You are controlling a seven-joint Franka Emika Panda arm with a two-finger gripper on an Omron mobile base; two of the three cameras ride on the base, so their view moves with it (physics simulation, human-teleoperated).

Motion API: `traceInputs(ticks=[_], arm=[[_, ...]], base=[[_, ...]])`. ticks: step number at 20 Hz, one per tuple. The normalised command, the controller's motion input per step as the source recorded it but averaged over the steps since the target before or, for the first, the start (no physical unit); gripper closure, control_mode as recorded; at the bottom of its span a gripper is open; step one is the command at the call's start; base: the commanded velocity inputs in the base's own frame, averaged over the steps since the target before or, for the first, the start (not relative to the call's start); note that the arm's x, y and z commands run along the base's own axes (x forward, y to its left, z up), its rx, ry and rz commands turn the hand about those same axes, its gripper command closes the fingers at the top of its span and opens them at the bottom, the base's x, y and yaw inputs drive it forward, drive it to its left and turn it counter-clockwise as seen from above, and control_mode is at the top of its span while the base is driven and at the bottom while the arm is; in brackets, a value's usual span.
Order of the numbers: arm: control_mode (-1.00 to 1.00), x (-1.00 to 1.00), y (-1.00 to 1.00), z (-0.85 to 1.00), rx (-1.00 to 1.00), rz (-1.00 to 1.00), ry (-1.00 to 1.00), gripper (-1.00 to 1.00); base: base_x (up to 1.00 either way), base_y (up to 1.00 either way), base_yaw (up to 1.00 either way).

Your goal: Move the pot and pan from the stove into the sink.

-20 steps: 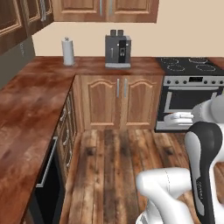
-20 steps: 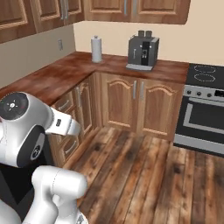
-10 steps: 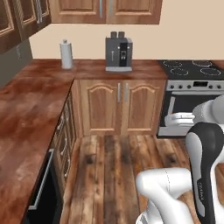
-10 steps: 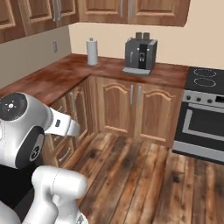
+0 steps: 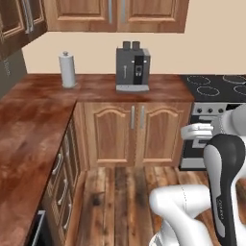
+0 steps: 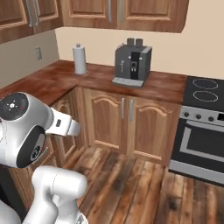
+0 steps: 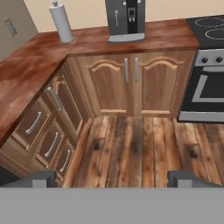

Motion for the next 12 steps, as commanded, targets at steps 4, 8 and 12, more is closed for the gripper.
traceInputs(ticks=[4,8,12], arm=[[1.00,0.00,0.00,0.00,0.00,0.00,0.00,-1.00],[1.00,0.00,0.00,0.00,0.00,0.00,0.00,-1.00],[1.00,0.00,0.00,0.00,0.00,0.00,0.00,-1.00]], base=[[0.81,0.02,0.00],[0.67,-0.11,-0.06],[0.58,-0.34,-0.09]])
